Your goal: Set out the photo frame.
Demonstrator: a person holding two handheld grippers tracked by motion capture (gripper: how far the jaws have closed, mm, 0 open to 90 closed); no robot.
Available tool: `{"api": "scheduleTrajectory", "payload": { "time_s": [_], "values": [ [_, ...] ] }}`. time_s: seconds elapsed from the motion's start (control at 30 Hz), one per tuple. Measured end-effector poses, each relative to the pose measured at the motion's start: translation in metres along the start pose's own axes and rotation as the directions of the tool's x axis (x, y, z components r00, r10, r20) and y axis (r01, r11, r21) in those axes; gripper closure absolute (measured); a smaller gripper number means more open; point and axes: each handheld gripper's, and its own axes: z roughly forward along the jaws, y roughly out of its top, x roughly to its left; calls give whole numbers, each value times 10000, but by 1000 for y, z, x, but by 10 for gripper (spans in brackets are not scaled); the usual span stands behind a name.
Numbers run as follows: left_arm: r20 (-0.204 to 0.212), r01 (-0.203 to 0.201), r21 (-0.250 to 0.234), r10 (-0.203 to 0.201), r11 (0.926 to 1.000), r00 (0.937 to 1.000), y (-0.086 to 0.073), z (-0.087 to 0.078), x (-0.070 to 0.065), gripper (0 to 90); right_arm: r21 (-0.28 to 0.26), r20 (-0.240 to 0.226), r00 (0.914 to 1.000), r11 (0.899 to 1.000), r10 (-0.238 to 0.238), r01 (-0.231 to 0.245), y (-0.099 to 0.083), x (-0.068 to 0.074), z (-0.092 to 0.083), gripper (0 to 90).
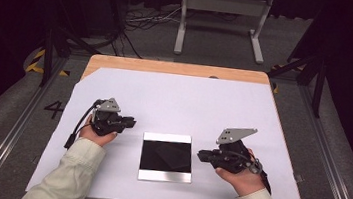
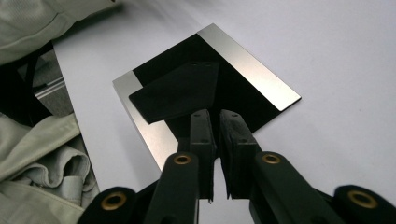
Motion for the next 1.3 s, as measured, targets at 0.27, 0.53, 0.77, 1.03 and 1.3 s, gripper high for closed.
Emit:
{"api": "scheduleTrajectory", "payload": {
  "time_s": [0.27,0.53,0.77,1.03,1.3],
  "values": [
    [-16,-14,-14,14,10000,10000,0,1,0,782,272,64,9952,9948,975,-977,7,-12,-1,755],
    [-37,-10,5,10,10000,10000,-1,2,1,778,473,207,9883,9873,1510,-1519,13,-17,0,705],
    [-60,-5,24,5,10000,10000,-1,2,1,775,628,171,9810,9790,1935,-1942,17,-21,2,698],
    [-36,45,38,-44,10000,10000,-1,2,0,774,552,180,9680,9664,2503,-2509,17,-23,2,705],
    [-36,32,85,-31,10000,10000,0,3,0,770,135,-368,9344,9351,3544,-3541,15,-25,5,666]
  ]
}}
